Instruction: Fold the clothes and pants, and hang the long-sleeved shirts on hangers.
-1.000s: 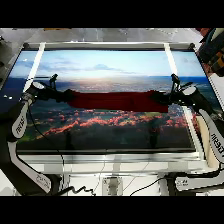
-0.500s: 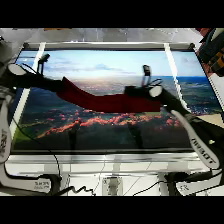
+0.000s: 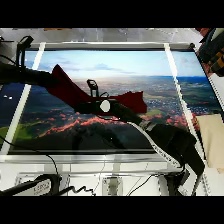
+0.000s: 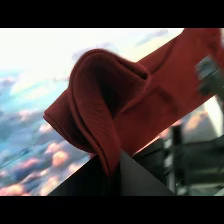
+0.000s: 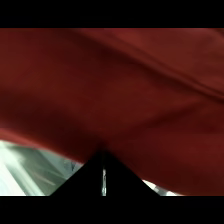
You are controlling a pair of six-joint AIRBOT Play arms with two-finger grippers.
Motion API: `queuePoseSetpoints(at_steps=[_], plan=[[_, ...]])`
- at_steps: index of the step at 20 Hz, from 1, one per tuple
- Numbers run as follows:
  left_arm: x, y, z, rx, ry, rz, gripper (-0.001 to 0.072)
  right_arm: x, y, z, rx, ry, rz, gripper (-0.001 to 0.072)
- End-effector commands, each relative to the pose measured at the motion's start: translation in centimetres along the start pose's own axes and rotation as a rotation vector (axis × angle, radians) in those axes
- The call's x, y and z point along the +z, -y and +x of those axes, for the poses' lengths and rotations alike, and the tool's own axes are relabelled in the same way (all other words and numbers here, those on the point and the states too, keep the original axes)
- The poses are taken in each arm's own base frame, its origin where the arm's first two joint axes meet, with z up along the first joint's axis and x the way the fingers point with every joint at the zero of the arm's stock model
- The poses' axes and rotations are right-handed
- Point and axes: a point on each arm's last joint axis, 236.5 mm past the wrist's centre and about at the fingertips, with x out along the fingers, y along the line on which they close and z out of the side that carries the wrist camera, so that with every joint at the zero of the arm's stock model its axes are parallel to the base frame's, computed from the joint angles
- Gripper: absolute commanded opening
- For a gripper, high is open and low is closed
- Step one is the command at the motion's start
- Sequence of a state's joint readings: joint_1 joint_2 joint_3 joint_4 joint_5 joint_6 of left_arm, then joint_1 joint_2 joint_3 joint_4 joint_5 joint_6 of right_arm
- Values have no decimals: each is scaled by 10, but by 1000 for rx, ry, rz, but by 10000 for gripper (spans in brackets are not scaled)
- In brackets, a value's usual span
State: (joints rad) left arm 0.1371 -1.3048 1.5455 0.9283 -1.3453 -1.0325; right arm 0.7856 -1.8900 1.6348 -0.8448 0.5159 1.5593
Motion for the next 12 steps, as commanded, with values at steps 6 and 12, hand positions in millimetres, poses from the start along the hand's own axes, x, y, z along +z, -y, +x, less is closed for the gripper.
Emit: queuePoseSetpoints(at_steps=[6,12], plan=[[14,99,61,-333,-15,-41,14,58,137,-137,-355,-179,-122,10],[10,224,211,-421,18,-47,15,86,260,-314,-577,-178,36,11]])
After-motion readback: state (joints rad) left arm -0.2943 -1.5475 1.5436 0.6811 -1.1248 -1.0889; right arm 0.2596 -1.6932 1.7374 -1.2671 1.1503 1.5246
